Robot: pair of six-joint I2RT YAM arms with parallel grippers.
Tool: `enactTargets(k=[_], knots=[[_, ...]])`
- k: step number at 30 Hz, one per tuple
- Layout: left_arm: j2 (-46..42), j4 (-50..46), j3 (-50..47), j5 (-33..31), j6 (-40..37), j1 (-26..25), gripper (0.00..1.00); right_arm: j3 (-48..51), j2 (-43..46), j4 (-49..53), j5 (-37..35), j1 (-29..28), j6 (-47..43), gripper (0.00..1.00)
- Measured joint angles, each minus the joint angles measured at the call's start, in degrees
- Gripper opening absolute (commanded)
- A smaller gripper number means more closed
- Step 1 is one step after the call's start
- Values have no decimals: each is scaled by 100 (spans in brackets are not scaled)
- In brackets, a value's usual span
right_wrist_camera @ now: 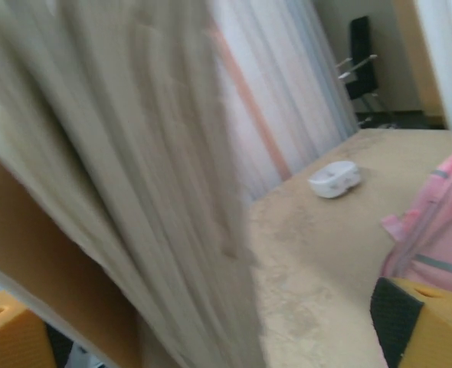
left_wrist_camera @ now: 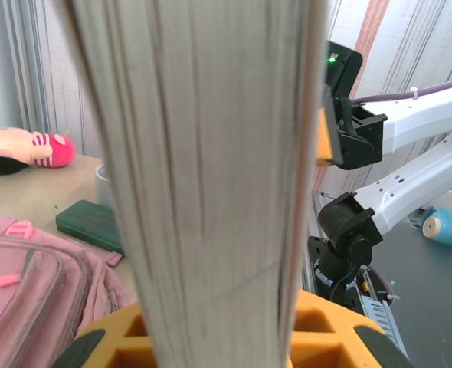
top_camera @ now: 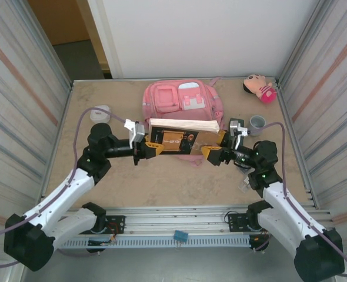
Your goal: Pack the student bag
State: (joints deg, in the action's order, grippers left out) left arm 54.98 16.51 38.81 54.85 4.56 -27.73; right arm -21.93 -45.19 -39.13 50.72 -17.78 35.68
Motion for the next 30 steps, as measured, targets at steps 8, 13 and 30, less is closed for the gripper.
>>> enactTargets(k=[8,13,30], knots=[[197,-133,225,-17,164,-33,2,-232,-142,-813,446,-245,365,51],[227,-24,225,44,398,-42,7,-442,-498,-868,415,-315,328,34],[79,-1502,319,-2656,-144,-153,78,-780,-415,1663,-901,970,72,0]])
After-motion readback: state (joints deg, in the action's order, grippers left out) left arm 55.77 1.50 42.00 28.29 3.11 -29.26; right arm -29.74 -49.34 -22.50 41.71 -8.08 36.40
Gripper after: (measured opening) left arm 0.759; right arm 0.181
